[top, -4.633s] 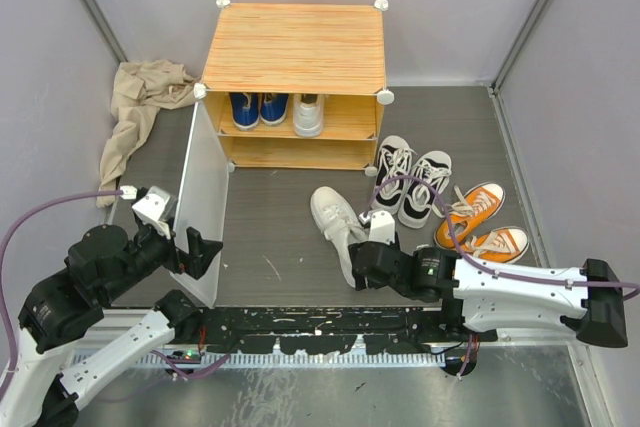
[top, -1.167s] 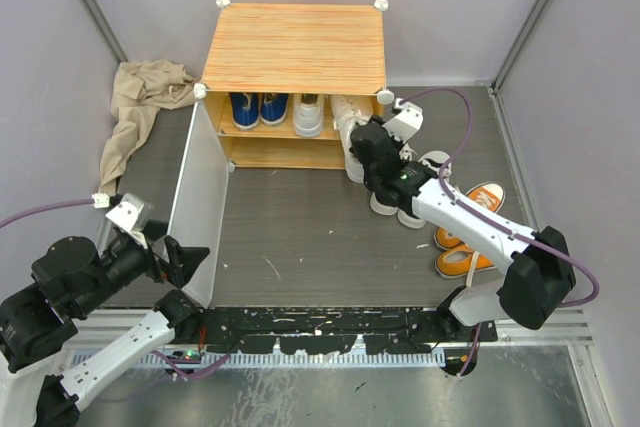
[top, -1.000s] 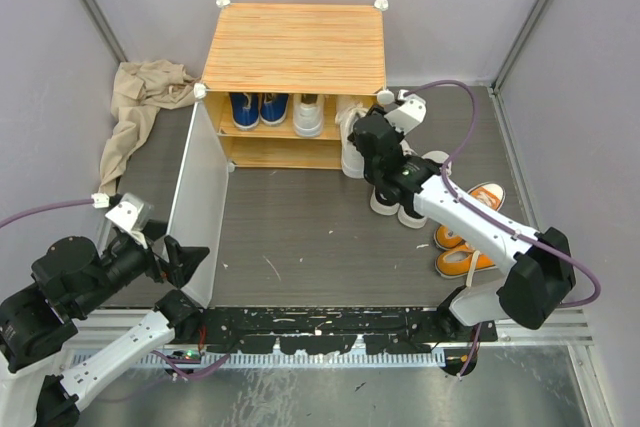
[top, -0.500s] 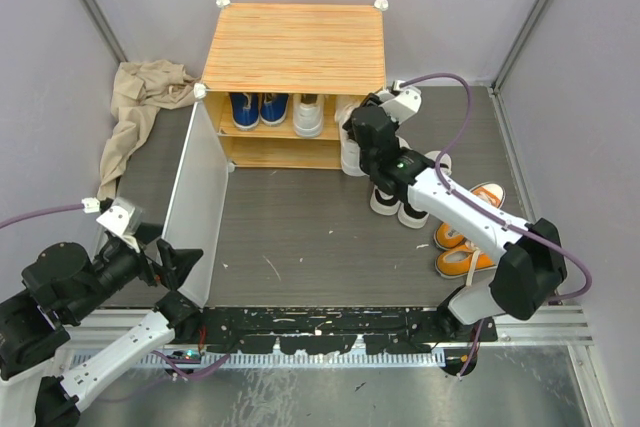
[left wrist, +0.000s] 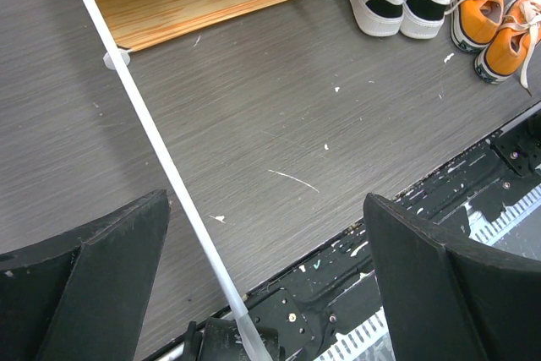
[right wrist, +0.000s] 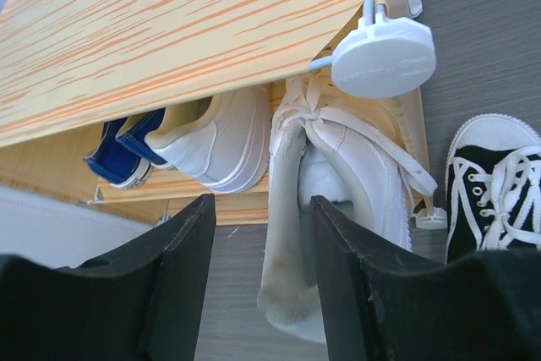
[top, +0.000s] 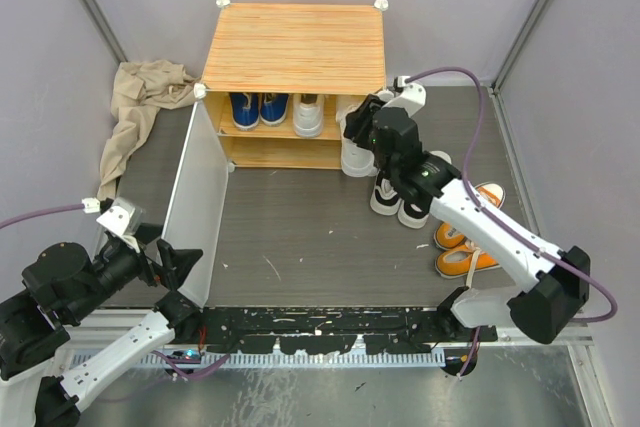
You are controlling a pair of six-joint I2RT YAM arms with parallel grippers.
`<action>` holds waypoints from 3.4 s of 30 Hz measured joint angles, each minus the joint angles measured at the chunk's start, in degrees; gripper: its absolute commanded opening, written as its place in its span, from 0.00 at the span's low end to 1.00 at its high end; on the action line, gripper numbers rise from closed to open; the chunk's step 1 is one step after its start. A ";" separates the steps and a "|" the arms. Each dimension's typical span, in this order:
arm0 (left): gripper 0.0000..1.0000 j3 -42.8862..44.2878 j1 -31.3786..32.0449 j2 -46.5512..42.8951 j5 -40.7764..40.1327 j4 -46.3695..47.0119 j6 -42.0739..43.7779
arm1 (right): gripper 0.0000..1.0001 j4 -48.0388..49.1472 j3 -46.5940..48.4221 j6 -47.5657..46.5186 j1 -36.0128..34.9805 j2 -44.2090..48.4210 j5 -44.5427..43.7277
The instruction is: Place and organize the shoes in the shoe cabinet
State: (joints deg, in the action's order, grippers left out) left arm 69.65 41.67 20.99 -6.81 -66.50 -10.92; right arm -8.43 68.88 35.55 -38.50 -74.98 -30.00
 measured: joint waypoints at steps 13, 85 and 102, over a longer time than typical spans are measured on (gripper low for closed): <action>0.98 0.17 0.00 0.66 -0.11 0.02 0.00 | 0.70 -16.57 0.26 -11.21 -0.42 9.44 6.21; 0.98 -2.71 0.00 1.55 -1.51 0.31 0.09 | 0.75 6.14 -6.75 -24.17 -3.98 0.11 -1.40; 0.98 -3.50 0.00 0.92 -1.79 0.28 1.14 | 0.04 10.78 -6.82 -25.11 -1.95 -6.69 -3.85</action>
State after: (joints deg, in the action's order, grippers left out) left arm 66.15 41.67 21.91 -8.60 -66.22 -9.78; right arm 2.35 62.06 10.44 -40.45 -81.67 -33.85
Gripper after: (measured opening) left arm 0.980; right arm 0.567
